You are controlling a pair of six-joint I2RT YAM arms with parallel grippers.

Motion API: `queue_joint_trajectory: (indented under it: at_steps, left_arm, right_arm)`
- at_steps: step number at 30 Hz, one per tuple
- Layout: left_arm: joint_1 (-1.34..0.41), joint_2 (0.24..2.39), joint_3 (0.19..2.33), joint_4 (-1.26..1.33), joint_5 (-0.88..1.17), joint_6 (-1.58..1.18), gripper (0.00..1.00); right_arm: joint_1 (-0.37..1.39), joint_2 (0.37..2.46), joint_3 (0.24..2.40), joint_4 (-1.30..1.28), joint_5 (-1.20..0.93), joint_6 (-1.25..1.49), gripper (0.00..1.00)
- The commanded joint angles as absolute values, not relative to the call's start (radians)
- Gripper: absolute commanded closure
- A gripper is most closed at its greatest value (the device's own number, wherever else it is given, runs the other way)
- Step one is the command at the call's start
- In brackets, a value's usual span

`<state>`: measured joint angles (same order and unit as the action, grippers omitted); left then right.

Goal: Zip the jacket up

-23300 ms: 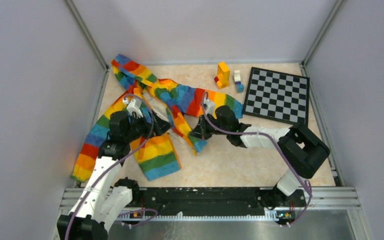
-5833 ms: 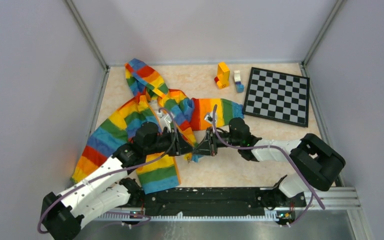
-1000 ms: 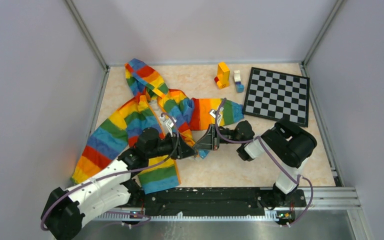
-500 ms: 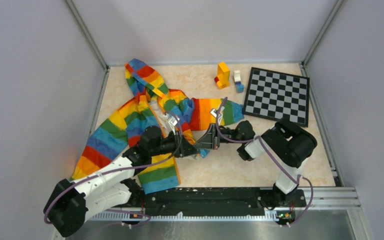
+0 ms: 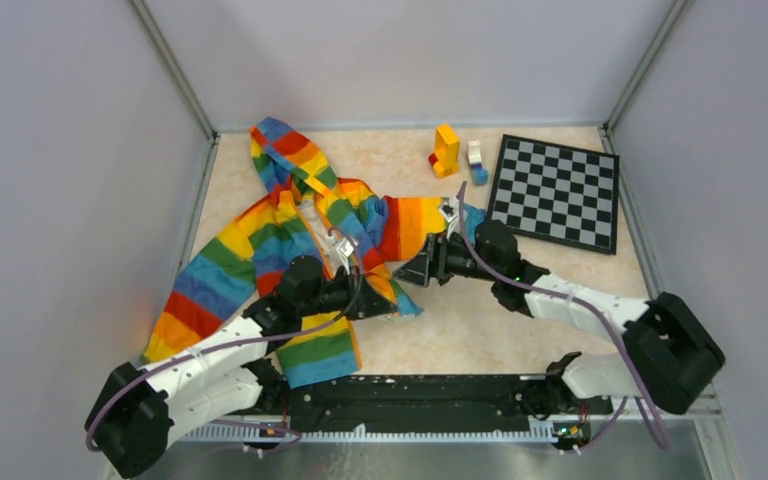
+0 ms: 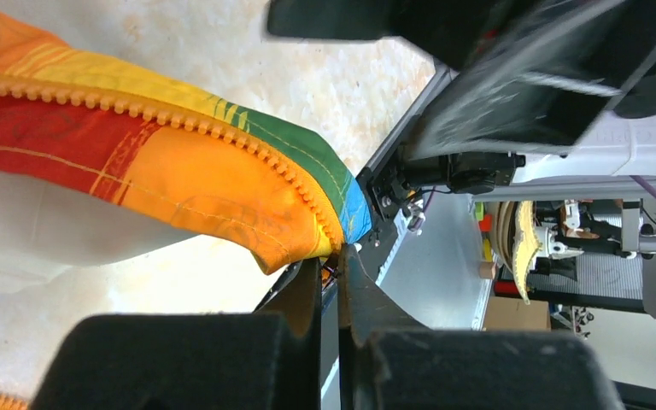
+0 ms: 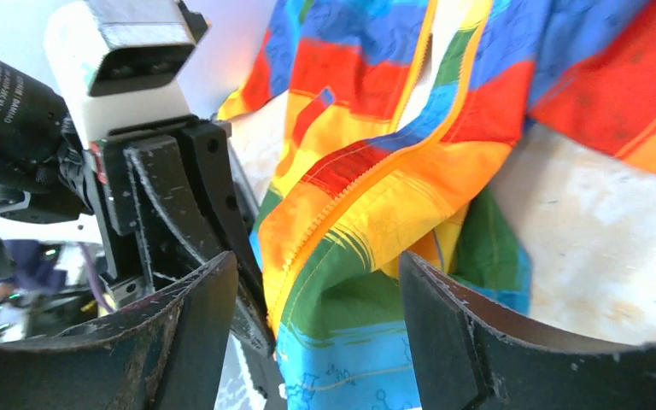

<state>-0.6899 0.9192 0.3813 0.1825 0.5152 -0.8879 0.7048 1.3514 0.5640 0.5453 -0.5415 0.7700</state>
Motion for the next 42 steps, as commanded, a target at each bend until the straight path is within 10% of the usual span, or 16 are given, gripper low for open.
queue_joint_trajectory:
  at_steps: [1, 12, 24, 42]
  left_arm:
    - [-0.693, 0.888, 0.369, 0.182, 0.531, -0.899, 1.0]
    - [-0.693, 0.841, 0.377, 0.082, 0.502, -0.779, 1.0]
    - [-0.693, 0.729, 0.327, 0.152, 0.388, -0.92, 1.0]
    - [-0.693, 0.772, 0.282, 0.433, 0.358, -1.305, 1.0]
  right_arm:
    - [0.727, 1.191, 0.638, 0.102, -0.363, 0.584, 0.3]
    - [0.914, 1.259, 0.86, -0.165, -0.126, 0.84, 0.37]
    - [0.944, 1.052, 0.626, -0.004, -0.027, 1.141, 0.31]
    - [1.083, 1.029, 0.285, 0.83, 0.054, 1.666, 0.17]
